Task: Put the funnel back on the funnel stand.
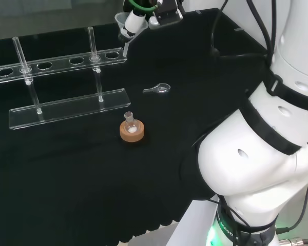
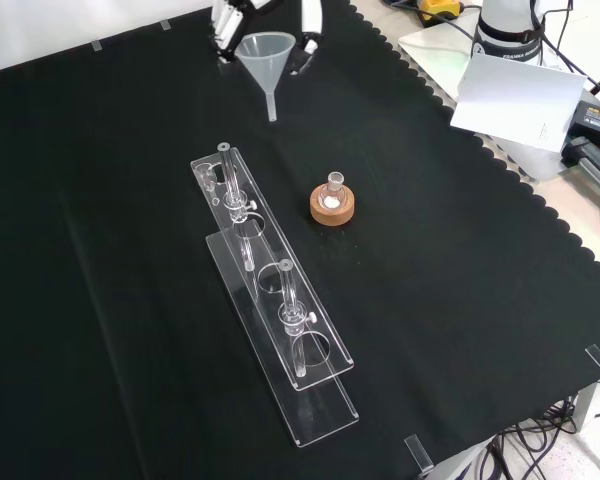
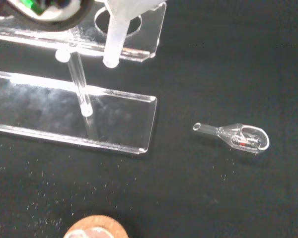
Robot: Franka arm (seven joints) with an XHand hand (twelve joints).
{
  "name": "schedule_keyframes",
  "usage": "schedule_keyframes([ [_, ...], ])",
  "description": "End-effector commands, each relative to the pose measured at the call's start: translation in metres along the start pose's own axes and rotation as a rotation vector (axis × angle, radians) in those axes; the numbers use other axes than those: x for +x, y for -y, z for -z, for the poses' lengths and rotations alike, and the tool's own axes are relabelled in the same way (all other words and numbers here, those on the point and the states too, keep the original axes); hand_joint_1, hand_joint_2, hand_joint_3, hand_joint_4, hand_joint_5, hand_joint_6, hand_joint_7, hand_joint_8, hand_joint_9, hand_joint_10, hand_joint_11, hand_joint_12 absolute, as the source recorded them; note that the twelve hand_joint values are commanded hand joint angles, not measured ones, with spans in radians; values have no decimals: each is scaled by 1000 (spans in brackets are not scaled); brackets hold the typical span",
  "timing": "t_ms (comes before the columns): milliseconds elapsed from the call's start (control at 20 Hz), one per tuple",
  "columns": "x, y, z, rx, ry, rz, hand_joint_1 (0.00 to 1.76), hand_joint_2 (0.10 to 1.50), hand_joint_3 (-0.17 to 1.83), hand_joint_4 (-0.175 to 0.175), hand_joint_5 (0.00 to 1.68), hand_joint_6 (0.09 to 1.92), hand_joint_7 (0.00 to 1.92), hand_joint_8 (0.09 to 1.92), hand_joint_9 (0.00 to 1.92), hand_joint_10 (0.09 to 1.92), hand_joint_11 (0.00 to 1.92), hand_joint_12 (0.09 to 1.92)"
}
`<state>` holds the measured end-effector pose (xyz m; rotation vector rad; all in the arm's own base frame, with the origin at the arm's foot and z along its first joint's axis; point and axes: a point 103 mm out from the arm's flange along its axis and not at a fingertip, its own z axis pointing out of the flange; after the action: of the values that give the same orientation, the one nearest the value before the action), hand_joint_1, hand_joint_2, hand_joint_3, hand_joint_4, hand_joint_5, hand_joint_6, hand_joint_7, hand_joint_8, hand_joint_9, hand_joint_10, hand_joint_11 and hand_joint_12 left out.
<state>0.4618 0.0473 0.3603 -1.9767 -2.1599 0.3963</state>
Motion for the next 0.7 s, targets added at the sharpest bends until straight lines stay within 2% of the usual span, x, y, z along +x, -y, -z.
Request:
schedule_keyframes([
  [50, -3, -35, 4, -24, -4, 18, 926, 782, 659, -76, 794, 853, 812, 726, 1219, 303, 892, 1055],
  [350, 7, -58, 4, -34, -7, 13, 931, 783, 658, -75, 789, 853, 810, 727, 1220, 300, 889, 1051],
  [400, 6, -60, 2, -41, -6, 27, 931, 783, 658, -75, 788, 853, 809, 727, 1220, 299, 889, 1051],
  [700, 13, -69, 0, -56, 12, 1, 932, 783, 658, -74, 783, 856, 808, 728, 1221, 296, 888, 1051],
])
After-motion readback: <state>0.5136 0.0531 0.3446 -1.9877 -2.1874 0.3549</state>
